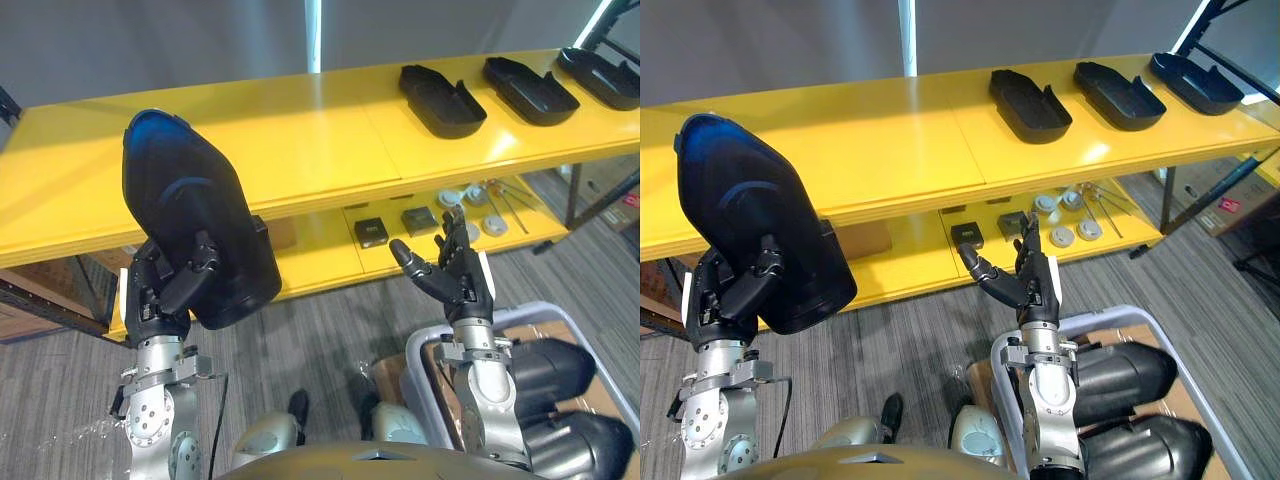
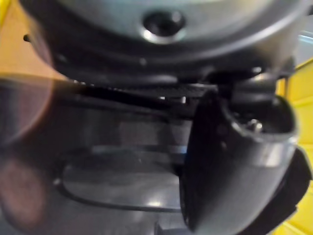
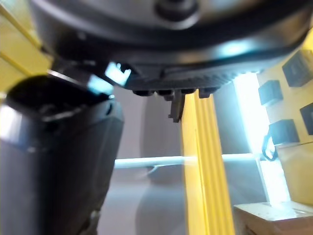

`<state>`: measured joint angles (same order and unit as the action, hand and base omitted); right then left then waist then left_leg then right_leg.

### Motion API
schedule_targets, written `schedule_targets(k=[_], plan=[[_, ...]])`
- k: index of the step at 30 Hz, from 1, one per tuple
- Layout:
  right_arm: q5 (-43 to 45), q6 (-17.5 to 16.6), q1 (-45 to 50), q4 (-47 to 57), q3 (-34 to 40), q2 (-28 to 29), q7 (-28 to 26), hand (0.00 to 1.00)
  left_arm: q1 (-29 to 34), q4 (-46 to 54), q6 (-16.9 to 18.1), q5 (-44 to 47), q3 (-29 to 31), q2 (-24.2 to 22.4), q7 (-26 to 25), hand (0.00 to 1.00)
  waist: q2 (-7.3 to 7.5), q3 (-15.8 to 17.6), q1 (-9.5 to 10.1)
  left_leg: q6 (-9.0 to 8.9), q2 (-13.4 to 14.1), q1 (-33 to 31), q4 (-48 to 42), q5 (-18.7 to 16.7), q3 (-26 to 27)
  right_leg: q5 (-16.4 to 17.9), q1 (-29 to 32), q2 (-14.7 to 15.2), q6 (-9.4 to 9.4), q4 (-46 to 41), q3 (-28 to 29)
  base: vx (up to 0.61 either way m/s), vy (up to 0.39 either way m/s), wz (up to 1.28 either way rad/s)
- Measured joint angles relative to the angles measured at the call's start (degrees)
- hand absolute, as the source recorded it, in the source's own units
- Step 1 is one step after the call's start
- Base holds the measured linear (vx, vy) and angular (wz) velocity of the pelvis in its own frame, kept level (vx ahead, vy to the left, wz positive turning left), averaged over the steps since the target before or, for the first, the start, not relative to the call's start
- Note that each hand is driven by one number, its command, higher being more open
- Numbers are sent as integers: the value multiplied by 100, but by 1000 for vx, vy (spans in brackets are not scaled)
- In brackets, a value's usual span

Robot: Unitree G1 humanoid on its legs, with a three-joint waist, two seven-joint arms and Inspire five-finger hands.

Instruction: Walk over and take three plastic housings, then place them on the shelf

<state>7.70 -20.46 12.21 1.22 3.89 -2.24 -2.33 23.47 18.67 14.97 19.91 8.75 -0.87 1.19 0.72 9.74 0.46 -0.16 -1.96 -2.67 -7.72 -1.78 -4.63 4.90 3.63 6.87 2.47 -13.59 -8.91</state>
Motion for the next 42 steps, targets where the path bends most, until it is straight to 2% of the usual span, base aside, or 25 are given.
schedule_targets(k=[3, 8, 10, 12, 13, 14, 15, 16, 18, 19, 20, 21, 22, 23, 24, 26, 27, 29, 30, 32, 33, 37, 39, 41, 42], plan=[[214, 0, -36, 130, 75, 9, -1, 100, -51, 4, -1, -13, -124, -57, 27, 0, -49, -63, 93, -85, 187, 125, 108, -51, 170, -13, -170, -167, -1, 208, -24, 213, -124, 0], [206, -1, 84, 176, 230, 275, -14, 100, -37, 4, -2, -11, -232, -82, -39, 0, -51, -77, 82, -109, 231, 215, 166, -106, 270, -12, -296, -199, -1, 286, -21, 98, -3, -3], [200, -1, 208, 193, 226, 407, -15, 100, -26, 3, -4, -4, -231, -86, -31, 0, -54, -75, 82, -146, 223, 91, -164, -212, 234, 5, -376, -190, -12, 288, -78, 23, 41, 22], [173, -26, 333, 201, 230, 486, -12, 100, -28, -4, -4, 2, -229, -87, -23, 0, -27, -67, 80, -313, 146, -192, -807, -356, 317, 122, -535, -64, -108, 294, -206, -21, 69, 52], [155, -42, 309, 216, 260, 457, -12, 100, -61, -14, -4, 0, -242, -109, 28, 0, -72, -17, 70, -187, 244, -326, -1258, -692, 621, 182, -718, 36, -96, 379, -304, -39, 109, 59], [155, -42, 276, 213, 288, 434, -3, 100, -62, -20, -1, 1, -273, -103, 44, 0, -124, 37, 79, -62, 424, -374, -1510, -801, 836, 187, -794, 37, -103, 355, -363, -75, 131, 43], [164, -52, 253, 222, 311, 417, 10, 100, 7, -23, 1, -3, -287, -101, 66, 0, -71, 67, 104, -15, 795, -399, -1713, -831, 1138, 260, -876, 137, -93, 334, -364, -83, 92, 19], [163, -88, 245, 247, 310, 418, 7, 100, 30, -24, 3, -3, -287, -104, 58, 0, -65, 66, 102, -18, 987, -408, -1720, -826, 1238, 348, -901, 212, -78, 300, -357, -99, 146, 19], [161, -288, 202, 396, 288, 407, 16, 100, 74, -25, 25, -11, -324, -107, -11, 0, -102, 48, 68, -93, 1514, -380, -1424, -688, 1218, 516, -796, 532, 168, 39, -239, -91, 284, 6], [160, -330, 160, 397, 283, 390, 20, 100, 89, -26, 36, -14, -336, -113, -28, 0, -109, 40, 76, -122, 1569, -327, -1303, -663, 1177, 561, -746, 626, 244, -31, -150, -49, 362, -28], [162, -377, 71, 397, 275, 306, 42, 100, 118, -26, 42, -34, -348, -129, -49, 0, -160, -9, 74, -179, 1562, -199, -1078, -632, 1076, 587, -624, 792, 347, -96, 55, 16, 496, -49], [165, -424, 0, 401, 275, 157, 76, 100, 137, -25, 62, -113, -357, -166, -49, 0, -346, -123, 66, -192, 1530, -54, -807, -637, 1042, 558, -471, 856, 468, -98, 271, 23, 617, -51], [161, -454, -41, 379, 276, 61, 100, 100, 130, -27, 90, -187, -350, -158, -49, 0, -443, -184, 69, -523, 1469, 19, -622, -607, 1006, 500, -394, 860, 617, -97, 346, 59, 658, -46], [155, -437, -78, 252, 234, 117, 169, 100, 66, -59, 96, -271, -295, -51, -77, 0, -249, -222, 49, -862, 1129, 33, -693, -582, 1104, 387, -383, 1193, 802, 13, 601, 101, 499, -26], [151, -417, -58, 165, 205, 220, 188, 100, 60, -52, 94, -259, -209, 40, -75, 0, -55, -223, -49, -804, 936, -5, -874, -626, 1184, 94, -506, 1352, 824, 266, 764, 113, 455, -23], [151, -369, -64, 113, 97, 300, 225, 100, 67, -71, 75, -251, -96, 75, -70, 0, -14, -235, -47, -703, 845, -11, -1084, -754, 1248, -407, -597, 1406, 885, 470, 767, 76, 347, -24], [149, -370, -64, 130, 2, 375, 309, 100, 20, -69, 75, -251, -34, 132, -32, 0, 0, -244, -71, -603, 814, 21, -1103, -821, 1279, -772, -570, 1414, 870, 474, 736, 53, 350, -18], [72, -360, -59, 127, -19, 504, 410, 100, -92, -64, 75, -242, -22, 213, 122, 0, 43, -270, -54, -532, 793, 76, -1035, -861, 1358, -1059, -455, 1418, 846, 433, 735, 25, 275, -15], [3, -351, -58, 125, -58, 520, 437, 100, -95, -57, 75, -237, -5, 222, 172, 0, 55, -277, -32, -527, 792, 146, -962, -863, 1427, -1104, -422, 1417, 788, 411, 719, 12, 188, -48], [-75, -326, -47, 126, -247, 523, 444, 100, -93, -56, 72, -228, 28, 255, 218, 0, 13, -261, -59, -507, 887, 351, -789, -863, 1675, -1005, -284, 1256, 824, 288, 668, 10, 52, -57], [-75, -325, -27, 129, -290, 523, 426, 100, -145, -55, 71, -227, 3, 293, 219, 0, 11, -281, -108, -509, 1005, 349, -766, -864, 1718, -875, -237, 1003, 780, 357, 648, -12, -73, -49], [-75, -317, 35, 127, -200, 526, 432, 100, -280, -41, 34, -197, -221, 343, 269, 0, 86, -324, -197, -690, 1254, 247, -779, -860, 1935, -899, -176, 695, 743, 754, 614, -9, -81, -44], [-71, -317, 141, 129, -128, 525, 480, 100, -296, -41, 12, -212, -493, 277, 292, 0, -10, -286, -245, -862, 1437, 369, -568, -767, 2072, -868, -191, 498, 693, 869, 588, -32, -155, -31], [-66, -317, 229, 152, -24, 524, 494, 100, -333, -37, 6, -213, -692, 198, 330, 0, -9, -284, -252, -964, 1506, 519, -344, -676, 2136, -740, -258, 410, 629, 963, 486, -19, -161, -19], [-65, -317, 297, 186, 23, 505, 514, 100, -349, -23, -10, -218, -804, 128, 346, 0, -55, -308, -302, -1018, 1593, 557, -192, -640, 2116, -694, -279, 315, 589, 962, 388, -13, -173, 4]])
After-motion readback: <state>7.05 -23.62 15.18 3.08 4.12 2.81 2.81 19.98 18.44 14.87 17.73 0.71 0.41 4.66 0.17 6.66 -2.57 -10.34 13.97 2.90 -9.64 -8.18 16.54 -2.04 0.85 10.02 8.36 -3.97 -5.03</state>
